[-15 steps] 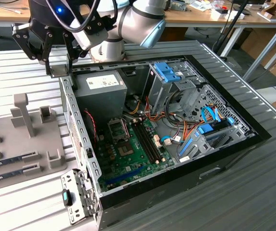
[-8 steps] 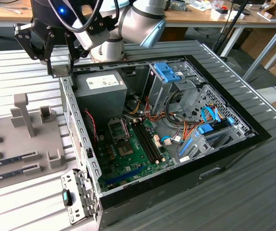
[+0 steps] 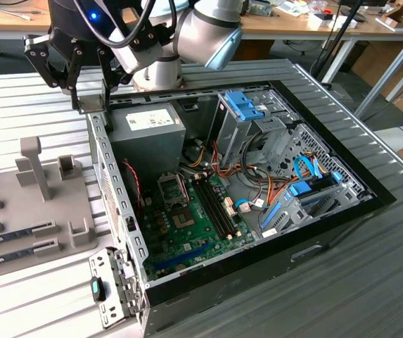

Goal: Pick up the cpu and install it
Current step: 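Pick up the cpu and move it towards the insertion slot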

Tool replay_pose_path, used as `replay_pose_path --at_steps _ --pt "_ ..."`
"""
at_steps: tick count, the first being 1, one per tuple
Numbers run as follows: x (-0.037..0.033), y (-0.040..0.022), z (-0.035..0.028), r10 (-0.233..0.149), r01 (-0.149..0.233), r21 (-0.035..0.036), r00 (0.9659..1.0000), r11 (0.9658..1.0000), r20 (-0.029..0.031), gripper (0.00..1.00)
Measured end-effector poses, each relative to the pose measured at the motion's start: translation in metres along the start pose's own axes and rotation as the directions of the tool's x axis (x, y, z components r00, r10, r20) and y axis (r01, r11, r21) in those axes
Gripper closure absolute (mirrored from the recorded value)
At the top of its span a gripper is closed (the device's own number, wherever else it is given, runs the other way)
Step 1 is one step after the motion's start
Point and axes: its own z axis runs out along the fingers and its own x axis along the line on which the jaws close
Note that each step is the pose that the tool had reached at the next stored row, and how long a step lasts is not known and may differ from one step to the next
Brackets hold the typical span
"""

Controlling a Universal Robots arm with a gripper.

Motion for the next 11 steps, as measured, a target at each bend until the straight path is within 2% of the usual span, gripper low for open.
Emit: replay_pose_path --at_steps 11 --pt "-0.0048 -0.0001 0.0004 0.000 0.000 0.0000 1.0000 1.0000 0.0000 0.53"
